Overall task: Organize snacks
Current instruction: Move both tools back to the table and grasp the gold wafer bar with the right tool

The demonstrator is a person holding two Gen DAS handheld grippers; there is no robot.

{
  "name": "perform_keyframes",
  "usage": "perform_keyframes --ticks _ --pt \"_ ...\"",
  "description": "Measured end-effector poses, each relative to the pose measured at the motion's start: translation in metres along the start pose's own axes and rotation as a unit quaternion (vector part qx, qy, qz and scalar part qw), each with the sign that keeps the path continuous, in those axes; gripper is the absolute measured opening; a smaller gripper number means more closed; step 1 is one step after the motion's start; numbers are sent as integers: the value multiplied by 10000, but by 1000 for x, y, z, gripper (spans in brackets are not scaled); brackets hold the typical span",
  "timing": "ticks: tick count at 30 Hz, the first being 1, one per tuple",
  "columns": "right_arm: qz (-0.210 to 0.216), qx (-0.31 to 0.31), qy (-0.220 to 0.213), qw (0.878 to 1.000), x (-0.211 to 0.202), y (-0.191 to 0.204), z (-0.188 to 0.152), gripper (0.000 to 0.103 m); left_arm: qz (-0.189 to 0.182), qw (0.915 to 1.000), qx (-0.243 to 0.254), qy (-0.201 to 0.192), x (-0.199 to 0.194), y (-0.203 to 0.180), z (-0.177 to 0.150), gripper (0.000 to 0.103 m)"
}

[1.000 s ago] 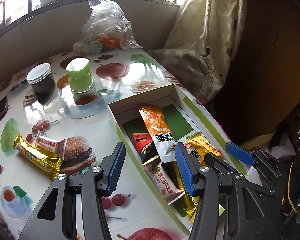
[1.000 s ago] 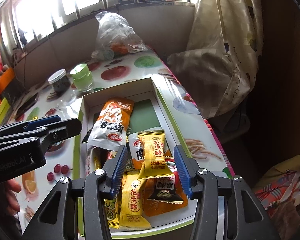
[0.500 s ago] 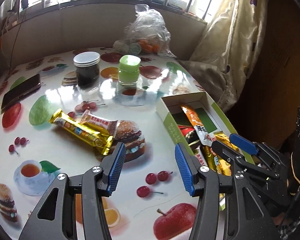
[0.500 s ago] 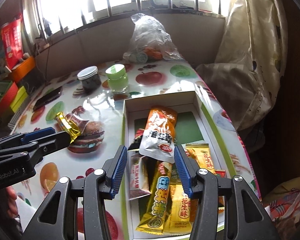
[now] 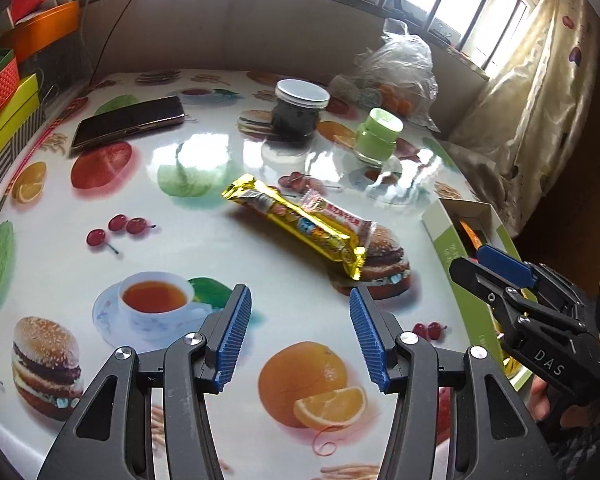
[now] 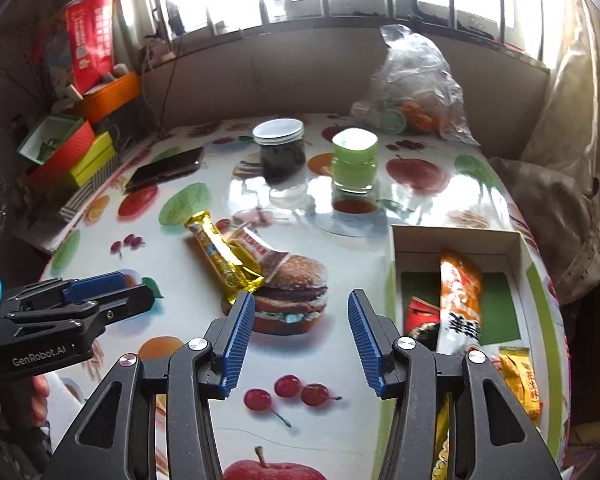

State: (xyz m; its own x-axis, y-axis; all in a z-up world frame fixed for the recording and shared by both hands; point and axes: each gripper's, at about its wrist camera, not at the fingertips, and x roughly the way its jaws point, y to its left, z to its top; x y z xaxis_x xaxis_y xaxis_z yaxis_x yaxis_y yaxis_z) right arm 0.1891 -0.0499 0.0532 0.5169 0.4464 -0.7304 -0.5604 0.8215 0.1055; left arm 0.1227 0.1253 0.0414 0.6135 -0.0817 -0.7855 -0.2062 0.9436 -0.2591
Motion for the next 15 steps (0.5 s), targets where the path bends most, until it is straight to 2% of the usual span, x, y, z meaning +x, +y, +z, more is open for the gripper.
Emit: perform_keyframes --ticks 15 --pt "472 -685 334 9960 59 56 27 48 200 9988 -451 71 5 53 -3 53"
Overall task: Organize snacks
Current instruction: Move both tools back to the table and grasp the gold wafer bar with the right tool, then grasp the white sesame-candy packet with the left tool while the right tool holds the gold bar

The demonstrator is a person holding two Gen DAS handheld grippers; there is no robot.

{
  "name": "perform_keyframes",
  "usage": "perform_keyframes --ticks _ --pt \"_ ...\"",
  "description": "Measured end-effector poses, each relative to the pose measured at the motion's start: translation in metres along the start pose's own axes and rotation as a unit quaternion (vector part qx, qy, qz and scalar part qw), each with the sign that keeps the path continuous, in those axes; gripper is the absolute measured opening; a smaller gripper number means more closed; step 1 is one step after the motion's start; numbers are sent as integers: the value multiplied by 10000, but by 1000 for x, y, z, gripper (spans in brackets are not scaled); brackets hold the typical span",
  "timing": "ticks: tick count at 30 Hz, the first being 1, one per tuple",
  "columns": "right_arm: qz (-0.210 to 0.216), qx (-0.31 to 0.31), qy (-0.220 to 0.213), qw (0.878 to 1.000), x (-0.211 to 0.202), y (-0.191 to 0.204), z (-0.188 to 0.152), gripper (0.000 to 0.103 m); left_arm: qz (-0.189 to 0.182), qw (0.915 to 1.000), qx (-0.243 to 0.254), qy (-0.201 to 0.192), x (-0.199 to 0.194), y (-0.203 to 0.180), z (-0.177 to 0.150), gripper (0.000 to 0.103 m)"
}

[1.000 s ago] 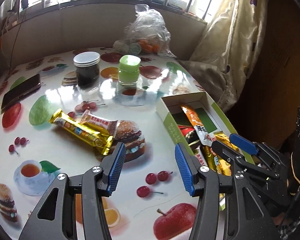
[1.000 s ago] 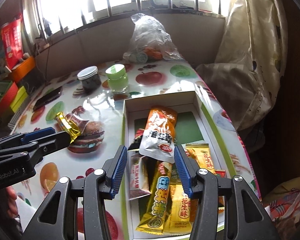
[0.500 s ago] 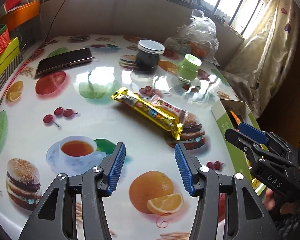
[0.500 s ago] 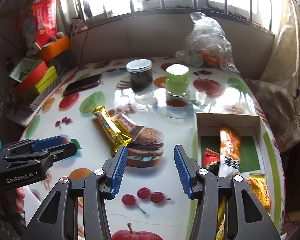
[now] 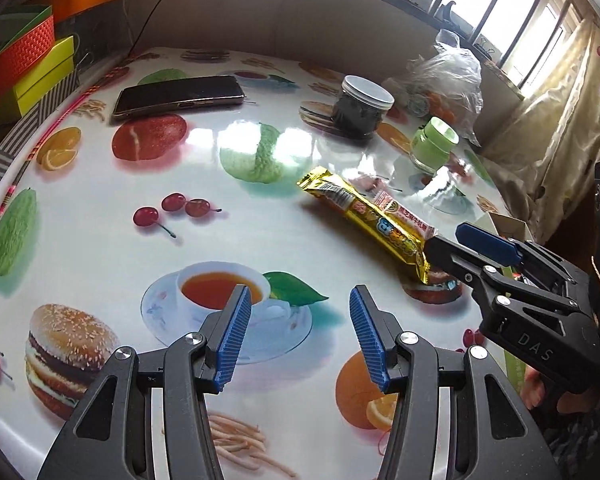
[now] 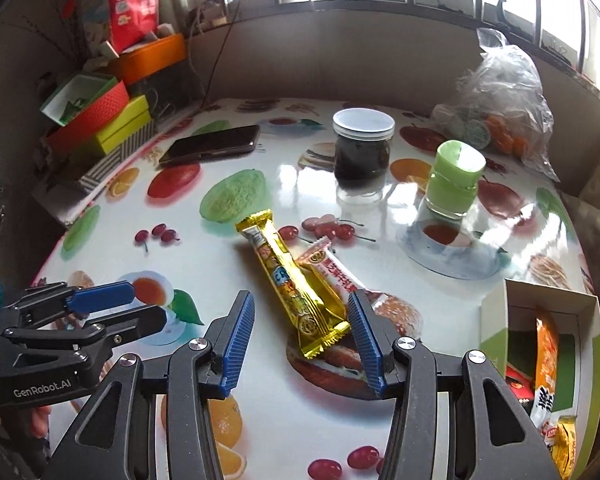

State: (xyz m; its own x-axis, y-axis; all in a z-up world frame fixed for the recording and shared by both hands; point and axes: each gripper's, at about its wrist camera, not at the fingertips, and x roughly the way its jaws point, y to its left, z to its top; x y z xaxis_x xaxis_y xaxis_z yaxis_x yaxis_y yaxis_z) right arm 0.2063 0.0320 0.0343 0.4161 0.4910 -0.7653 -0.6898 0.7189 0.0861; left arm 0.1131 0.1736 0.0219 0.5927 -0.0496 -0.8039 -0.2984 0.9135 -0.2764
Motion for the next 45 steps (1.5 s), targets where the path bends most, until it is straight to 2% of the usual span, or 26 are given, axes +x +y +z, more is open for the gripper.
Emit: perform_keyframes --ticks 5,16,25,28,36,40,45 --pt "5 -414 115 9991 24 15 9 48 38 9999 -91 31 3 10 -1 53" --pt "73 -467 383 9981 60 21 18 47 31 9997 -205 95 10 22 1 53" --pt "119 -289 493 9983 68 20 14 28 15 9996 -243 128 13 24 -1 53" --pt "151 -202 490 9985 65 18 12 22 21 9997 -238 111 12 24 0 53" --pt "337 44 245 9991 38 14 2 22 16 9998 -154 118 11 16 1 53" --pt "214 289 119 9993 15 4 -6 22 -48 9998 -53 186 16 7 5 53" --pt "-51 748 -134 9971 -18 -17 -18 22 -361 9992 5 161 22 -8 13 53"
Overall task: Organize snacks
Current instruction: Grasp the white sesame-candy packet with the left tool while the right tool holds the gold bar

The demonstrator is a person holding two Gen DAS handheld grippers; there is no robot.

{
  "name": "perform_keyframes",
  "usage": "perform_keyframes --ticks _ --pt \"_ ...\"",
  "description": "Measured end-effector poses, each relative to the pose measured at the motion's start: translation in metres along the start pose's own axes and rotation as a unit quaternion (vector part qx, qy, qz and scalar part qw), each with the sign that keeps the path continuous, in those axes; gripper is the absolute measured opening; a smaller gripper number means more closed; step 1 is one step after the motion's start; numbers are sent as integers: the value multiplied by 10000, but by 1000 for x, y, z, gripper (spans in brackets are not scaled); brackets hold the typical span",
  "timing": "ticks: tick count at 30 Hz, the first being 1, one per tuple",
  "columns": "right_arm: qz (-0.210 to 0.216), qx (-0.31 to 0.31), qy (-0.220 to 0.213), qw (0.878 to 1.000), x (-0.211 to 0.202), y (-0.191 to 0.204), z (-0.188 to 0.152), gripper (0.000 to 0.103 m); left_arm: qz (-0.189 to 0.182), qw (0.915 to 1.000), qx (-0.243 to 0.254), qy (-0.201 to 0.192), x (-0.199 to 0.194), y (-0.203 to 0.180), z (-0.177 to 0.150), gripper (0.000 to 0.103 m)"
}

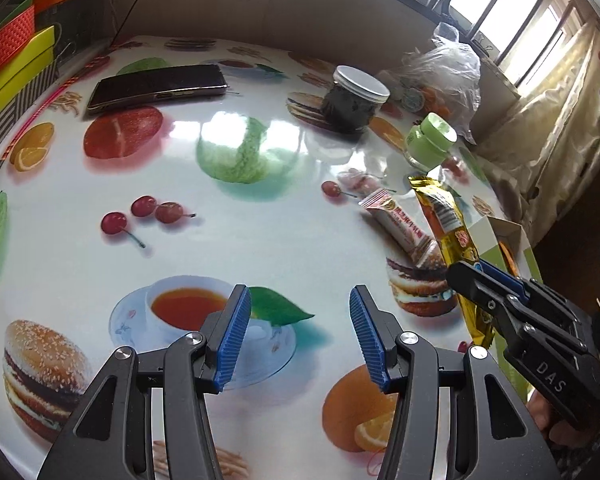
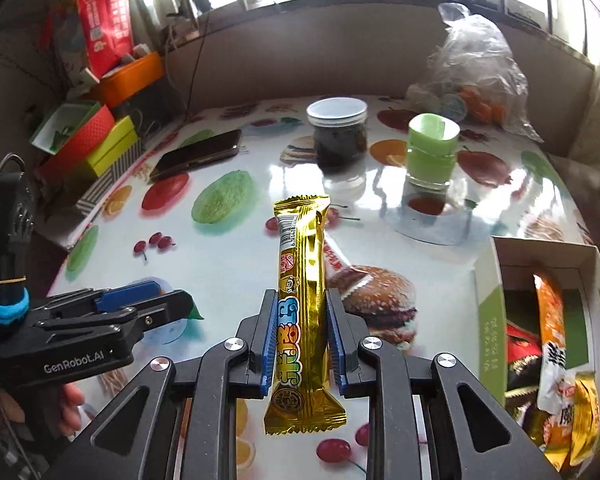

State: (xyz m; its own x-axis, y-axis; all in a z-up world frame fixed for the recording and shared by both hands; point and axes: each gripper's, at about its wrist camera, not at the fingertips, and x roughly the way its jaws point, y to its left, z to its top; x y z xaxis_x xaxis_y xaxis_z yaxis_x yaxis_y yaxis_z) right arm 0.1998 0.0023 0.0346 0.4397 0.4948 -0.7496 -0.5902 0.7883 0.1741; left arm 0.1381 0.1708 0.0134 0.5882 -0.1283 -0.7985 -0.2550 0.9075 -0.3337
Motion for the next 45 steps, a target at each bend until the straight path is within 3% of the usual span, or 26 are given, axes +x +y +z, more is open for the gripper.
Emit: perform_keyframes --ticks 8,11,16,31,42,43,45 --pt "-244 344 -287 9987 -37 -25 -10 22 -211 9996 189 90 19 -36 21 53" --pt "-281 460 -385 9978 -47 -32 -13 22 -96 9998 155 -58 25 -49 30 53" --pt "-357 532 -488 9968 -61 -43 -19 22 -63 9997 203 125 47 -69 42 55" --pt "-288 897 -577 9939 -71 -68 -28 22 751 9957 399 360 86 -97 48 57" --pt "-241 934 -575 9937 -71 -71 -31 22 957 9933 576 293 88 -97 46 57" --pt "-242 939 -572 9936 -71 -71 -32 22 939 9936 560 286 87 -96 46 56" --pt "-238 940 -573 9936 -71 -71 -32 22 939 9935 587 273 86 -96 46 40"
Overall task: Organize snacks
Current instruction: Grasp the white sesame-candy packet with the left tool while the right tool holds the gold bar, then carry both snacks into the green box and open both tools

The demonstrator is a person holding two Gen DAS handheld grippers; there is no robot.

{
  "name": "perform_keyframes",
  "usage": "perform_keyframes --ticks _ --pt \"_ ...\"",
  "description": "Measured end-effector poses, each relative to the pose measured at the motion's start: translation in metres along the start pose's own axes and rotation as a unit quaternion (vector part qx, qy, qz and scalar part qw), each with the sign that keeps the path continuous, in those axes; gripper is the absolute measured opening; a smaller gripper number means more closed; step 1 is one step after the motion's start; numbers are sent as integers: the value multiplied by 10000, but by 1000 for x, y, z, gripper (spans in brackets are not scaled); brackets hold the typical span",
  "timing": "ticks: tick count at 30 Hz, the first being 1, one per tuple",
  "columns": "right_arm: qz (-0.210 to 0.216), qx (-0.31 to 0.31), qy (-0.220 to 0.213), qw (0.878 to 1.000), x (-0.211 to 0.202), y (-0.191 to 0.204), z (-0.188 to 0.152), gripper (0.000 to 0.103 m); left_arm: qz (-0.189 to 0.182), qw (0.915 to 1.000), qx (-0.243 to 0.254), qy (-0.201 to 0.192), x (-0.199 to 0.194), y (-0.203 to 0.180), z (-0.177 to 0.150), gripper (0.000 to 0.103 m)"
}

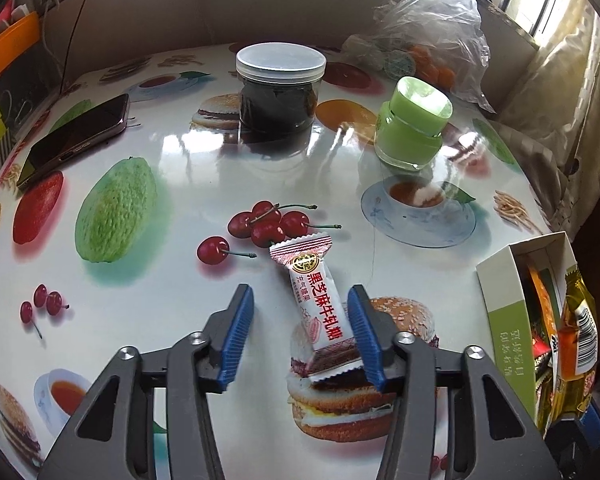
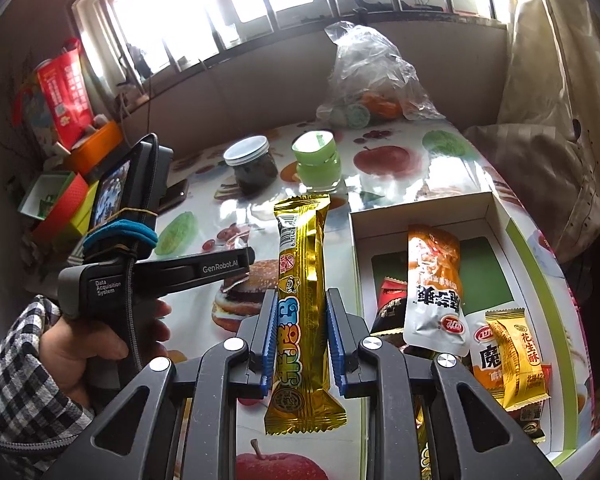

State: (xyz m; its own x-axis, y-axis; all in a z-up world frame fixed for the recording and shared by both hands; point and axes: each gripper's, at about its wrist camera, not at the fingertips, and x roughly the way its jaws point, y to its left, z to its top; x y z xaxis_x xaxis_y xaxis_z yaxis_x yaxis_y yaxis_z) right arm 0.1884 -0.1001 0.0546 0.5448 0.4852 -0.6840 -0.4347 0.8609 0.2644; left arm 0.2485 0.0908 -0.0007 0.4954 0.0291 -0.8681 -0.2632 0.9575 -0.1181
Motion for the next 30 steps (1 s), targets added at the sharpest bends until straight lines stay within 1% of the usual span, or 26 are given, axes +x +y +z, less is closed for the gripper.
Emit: perform_keyframes --ticks 1,2,5,6,15,23,30 --pt "-10 -1 -1 10000 0 0 1 22 4 10000 -5 -9 0 0 0 36" --pt "-1 -1 -3 10000 0 0 1 22 -8 10000 -21 -14 -1 1 0 29" --pt "3 -12 -16 10000 0 1 0 22 -8 10000 6 -17 -2 1 -1 26" --pt "3 -17 -23 10000 0 1 -1 22 -20 10000 6 -14 -2 1 -2 20" --pt "18 -31 -24 10000 -4 4 -1 22 -93 9999 17 -121 -11 5 -7 20" --pt "-4 -54 -120 9999 -13 10 -1 22 -353 9986 41 -388 -39 7 -18 20" --pt "7 -76 -201 9998 -25 13 -3 22 -434 9976 103 -522 -61 5 -26 20"
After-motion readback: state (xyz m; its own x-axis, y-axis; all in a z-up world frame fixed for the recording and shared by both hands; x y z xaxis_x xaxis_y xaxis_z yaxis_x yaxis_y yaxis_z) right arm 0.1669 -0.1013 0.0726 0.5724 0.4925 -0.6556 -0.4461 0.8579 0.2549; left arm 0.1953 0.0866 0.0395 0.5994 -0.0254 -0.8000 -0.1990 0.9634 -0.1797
